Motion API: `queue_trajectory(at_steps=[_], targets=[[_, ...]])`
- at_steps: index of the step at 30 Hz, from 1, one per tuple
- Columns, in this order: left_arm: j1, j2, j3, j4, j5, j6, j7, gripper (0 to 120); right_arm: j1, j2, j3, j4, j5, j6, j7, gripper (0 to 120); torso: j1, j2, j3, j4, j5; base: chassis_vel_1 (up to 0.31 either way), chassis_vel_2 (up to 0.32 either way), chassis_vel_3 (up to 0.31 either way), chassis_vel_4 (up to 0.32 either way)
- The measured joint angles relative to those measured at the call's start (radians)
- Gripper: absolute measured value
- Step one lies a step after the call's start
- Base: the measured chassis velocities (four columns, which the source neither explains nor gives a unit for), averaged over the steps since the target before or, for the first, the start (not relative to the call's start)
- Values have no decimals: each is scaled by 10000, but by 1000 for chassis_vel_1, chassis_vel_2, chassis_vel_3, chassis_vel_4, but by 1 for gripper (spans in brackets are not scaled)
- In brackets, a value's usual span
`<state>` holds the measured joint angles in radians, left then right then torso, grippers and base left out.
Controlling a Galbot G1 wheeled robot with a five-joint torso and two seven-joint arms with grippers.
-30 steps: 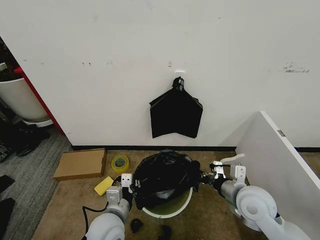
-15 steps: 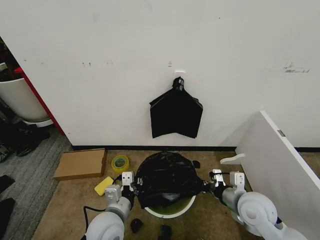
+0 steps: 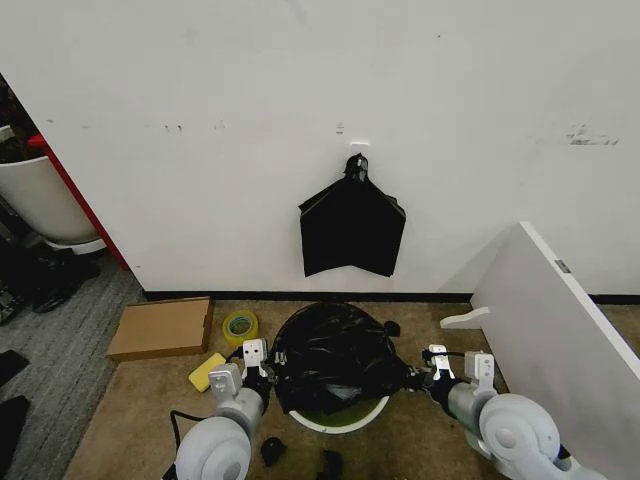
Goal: Place the garbage bag over the trash bin.
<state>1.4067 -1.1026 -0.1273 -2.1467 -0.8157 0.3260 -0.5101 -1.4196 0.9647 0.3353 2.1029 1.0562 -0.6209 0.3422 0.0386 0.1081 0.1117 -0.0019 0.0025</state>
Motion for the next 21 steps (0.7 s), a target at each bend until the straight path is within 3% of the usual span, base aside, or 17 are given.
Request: queue_trajectory(at_steps=[7,8,15,17,21], targets=[[44,48,-6,91,55,10,-18,1,-52,157,318,168,242,911,253,33,0,0,0,0,0,0,0,0,0],[44,48,-6,91,55,10,-18,1,-52,157,318,168,242,911,253,33,0,0,0,0,0,0,0,0,0],[-75,-98,-71,570,46,-101,-152,1,-346,337,1439,509,1268,940,523,63,0,0,0,0,1,0,0,0,0],[-103,-116,-85,616,16,-118,-172,1,-413,386,1606,562,1388,942,531,65,0,0,0,1,0,0,0,0,0],[-244,-166,-102,787,-187,-181,-308,1,-819,563,2247,970,1922,956,572,84,0,0,0,0,0,0,0,0,0]])
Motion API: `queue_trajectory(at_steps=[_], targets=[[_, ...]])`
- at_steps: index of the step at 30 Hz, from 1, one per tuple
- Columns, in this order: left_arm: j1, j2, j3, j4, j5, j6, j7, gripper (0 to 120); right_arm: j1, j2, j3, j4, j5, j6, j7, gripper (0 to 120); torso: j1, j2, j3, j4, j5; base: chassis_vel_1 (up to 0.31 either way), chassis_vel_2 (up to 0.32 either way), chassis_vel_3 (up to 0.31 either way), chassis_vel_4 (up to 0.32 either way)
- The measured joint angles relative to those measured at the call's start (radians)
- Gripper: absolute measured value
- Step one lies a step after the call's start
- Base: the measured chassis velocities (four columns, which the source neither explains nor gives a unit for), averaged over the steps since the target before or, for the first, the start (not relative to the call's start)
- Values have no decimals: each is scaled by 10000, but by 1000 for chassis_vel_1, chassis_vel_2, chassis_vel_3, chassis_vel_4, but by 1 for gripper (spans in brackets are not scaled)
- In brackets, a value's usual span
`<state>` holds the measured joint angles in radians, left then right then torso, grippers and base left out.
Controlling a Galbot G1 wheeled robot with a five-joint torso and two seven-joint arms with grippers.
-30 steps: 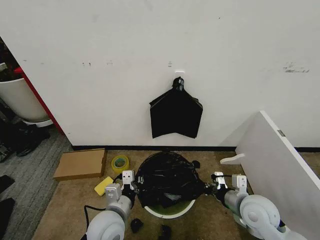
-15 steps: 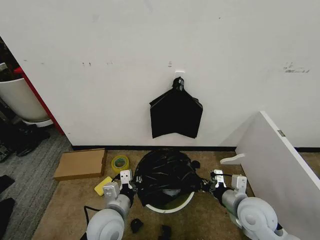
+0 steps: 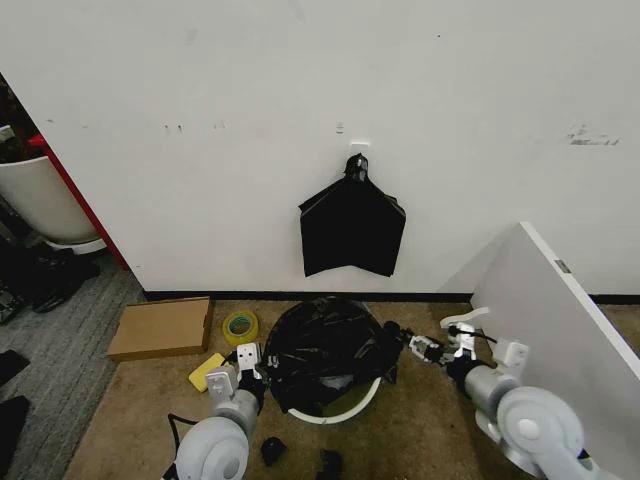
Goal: Place the garbage bag over the trash bin.
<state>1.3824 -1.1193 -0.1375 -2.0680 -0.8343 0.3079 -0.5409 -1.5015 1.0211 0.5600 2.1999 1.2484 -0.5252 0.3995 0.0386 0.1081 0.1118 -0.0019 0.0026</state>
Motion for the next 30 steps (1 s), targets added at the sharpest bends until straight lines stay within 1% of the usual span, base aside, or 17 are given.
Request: queue_trajectory(at_steps=[2,3,4,5,8,10,11,14,17,30], targets=[[-104,-51,35,57,-149,-87,-133,1,-314,77,209,435,386,-10,28,91,0,0,0,0,1,0,0,0,0],[-104,-51,35,57,-149,-87,-133,1,-314,77,209,435,386,-10,28,91,0,0,0,0,1,0,0,0,0],[-172,-102,70,91,-254,-154,-226,1,-510,134,271,771,686,-58,50,96,0,0,0,0,-1,0,0,0,0],[-265,-173,131,143,-381,-249,-347,1,-685,202,272,1096,992,-107,91,98,0,0,0,-1,-1,0,0,0,0],[-484,-310,283,286,-654,-472,-549,1,-943,445,-58,1849,1594,-245,326,100,0,0,0,-1,-1,0,0,0,0],[-605,-384,378,356,-772,-559,-632,1,-986,635,-519,2234,1737,-358,445,100,0,0,0,-1,-2,0,0,0,0],[-605,-384,378,356,-772,-559,-632,1,-986,635,-519,2234,1737,-358,445,100,0,0,0,-1,-2,0,0,0,0],[-752,-424,509,389,-822,-582,-698,1,-909,840,-1300,2477,1751,-456,668,100,0,0,0,-1,-1,0,0,0,0],[-850,-428,585,389,-831,-537,-725,1,-657,952,-1980,2434,1667,-525,881,100,0,0,0,0,-2,0,0,0,0],[-892,-415,652,348,-755,-423,-696,1,465,1451,-3368,1531,1677,-582,2195,100,0,0,0,0,0,0,0,0,0]])
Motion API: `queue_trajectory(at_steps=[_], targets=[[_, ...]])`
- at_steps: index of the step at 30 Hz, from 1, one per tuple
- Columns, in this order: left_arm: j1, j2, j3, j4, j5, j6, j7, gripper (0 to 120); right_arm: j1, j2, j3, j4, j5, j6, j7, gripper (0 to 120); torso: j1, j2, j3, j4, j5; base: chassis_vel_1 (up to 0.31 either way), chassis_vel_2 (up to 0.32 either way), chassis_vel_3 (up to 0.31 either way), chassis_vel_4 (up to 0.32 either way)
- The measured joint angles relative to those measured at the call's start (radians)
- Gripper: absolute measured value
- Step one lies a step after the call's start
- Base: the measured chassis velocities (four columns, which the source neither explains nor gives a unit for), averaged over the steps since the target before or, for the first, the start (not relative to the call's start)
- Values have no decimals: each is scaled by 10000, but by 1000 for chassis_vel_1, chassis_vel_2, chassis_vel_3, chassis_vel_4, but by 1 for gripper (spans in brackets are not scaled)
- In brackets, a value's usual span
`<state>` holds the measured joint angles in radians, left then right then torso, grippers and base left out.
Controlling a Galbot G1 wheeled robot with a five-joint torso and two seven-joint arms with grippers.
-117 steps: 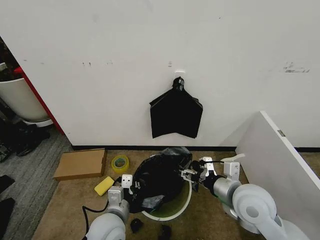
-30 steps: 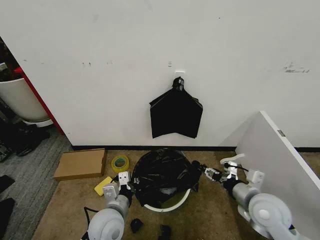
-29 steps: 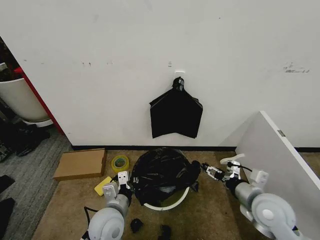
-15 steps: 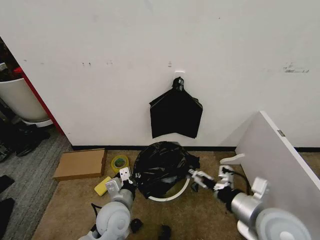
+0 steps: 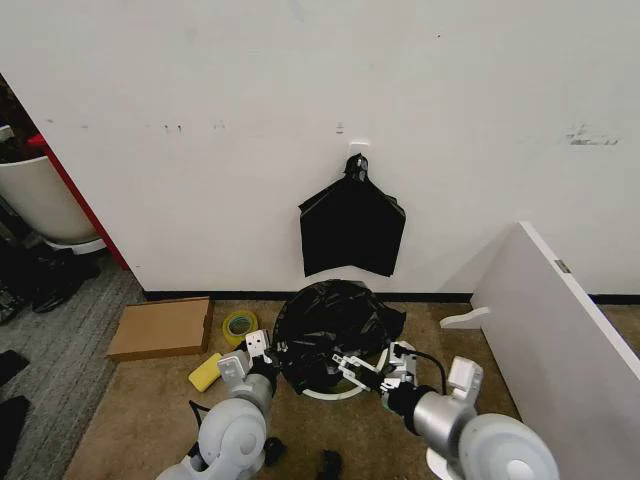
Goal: Place the garbage bag over the trash bin.
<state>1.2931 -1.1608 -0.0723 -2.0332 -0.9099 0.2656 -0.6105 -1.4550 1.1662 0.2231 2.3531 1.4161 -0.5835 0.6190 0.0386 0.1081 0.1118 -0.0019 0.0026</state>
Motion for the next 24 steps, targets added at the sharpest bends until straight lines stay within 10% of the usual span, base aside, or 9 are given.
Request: queue_trajectory(at_steps=[24], targets=[[150,-82,-87,-67,153,-27,36,1,41,220,-502,-491,-899,168,-299,26,0,0,0,0,0,0,0,0,0]])
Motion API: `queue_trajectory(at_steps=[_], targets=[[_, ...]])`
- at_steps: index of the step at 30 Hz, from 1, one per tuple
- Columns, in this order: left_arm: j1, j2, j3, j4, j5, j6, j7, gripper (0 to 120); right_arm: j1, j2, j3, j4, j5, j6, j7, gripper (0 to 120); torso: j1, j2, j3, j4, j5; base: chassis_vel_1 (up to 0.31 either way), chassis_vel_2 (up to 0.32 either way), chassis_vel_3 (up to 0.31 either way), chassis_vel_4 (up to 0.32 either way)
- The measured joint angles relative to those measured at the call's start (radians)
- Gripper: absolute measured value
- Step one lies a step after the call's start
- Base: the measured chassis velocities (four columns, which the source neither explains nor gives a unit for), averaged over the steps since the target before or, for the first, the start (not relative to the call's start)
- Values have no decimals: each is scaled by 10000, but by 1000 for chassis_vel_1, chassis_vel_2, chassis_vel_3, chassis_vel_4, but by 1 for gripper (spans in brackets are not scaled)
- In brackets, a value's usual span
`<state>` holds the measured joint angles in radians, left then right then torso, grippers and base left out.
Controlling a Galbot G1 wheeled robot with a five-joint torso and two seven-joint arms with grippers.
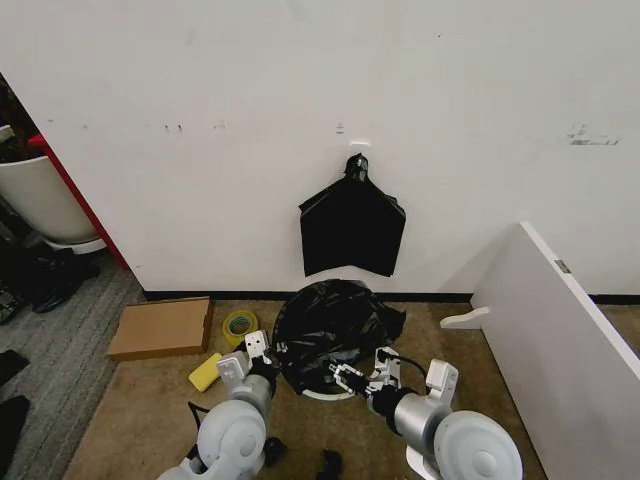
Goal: Place the garbage bag over the trash bin.
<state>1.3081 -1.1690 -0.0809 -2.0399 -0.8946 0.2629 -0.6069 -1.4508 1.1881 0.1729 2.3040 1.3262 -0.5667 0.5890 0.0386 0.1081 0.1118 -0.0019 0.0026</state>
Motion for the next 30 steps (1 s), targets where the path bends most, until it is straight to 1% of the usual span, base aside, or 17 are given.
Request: queue_trajectory(at_steps=[1,2,4,5,7,11,16,19,20,24,30], targets=[[0,0,-1,0,3,0,1,1,-14,-11,-21,0,-55,15,-29,24,0,0,0,0,0,0,0,0,0],[0,16,0,0,12,-4,3,1,-55,-38,-84,0,-208,67,-121,17,0,0,0,-1,0,0,0,0,0],[-2,47,0,0,19,-5,8,1,-91,-49,-124,17,-366,139,-232,9,0,0,0,-1,0,0,0,0,0],[-2,47,0,0,19,-5,8,1,-91,-49,-124,17,-366,139,-232,9,0,0,0,-1,0,0,0,0,0],[-7,43,-12,9,24,-20,20,1,-163,-82,-146,42,-703,200,-461,0,0,0,0,0,0,0,0,0,0],[-32,-47,-19,88,34,-30,29,1,-374,-161,-166,272,-1135,202,-818,0,0,0,0,0,0,0,0,0,0],[-159,-194,-24,154,16,-58,-33,1,-650,-256,-145,488,-1428,194,-904,0,0,0,0,0,1,0,0,0,0],[-336,-290,-126,265,-90,-76,-154,1,-1057,-401,-8,691,-1570,127,-909,0,0,0,0,0,1,0,0,0,0],[-336,-290,-126,265,-90,-76,-154,1,-1057,-401,-8,691,-1570,127,-909,0,0,0,0,0,1,0,0,0,0],[-475,-308,-246,312,-387,-79,-276,1,-1777,-578,170,819,-2012,26,-964,0,0,0,0,-2,0,0,0,0,0],[-504,-200,-342,311,-468,-76,-279,1,-2040,-644,301,633,-2351,-164,-964,0,0,0,0,-1,0,0,0,0,0]])
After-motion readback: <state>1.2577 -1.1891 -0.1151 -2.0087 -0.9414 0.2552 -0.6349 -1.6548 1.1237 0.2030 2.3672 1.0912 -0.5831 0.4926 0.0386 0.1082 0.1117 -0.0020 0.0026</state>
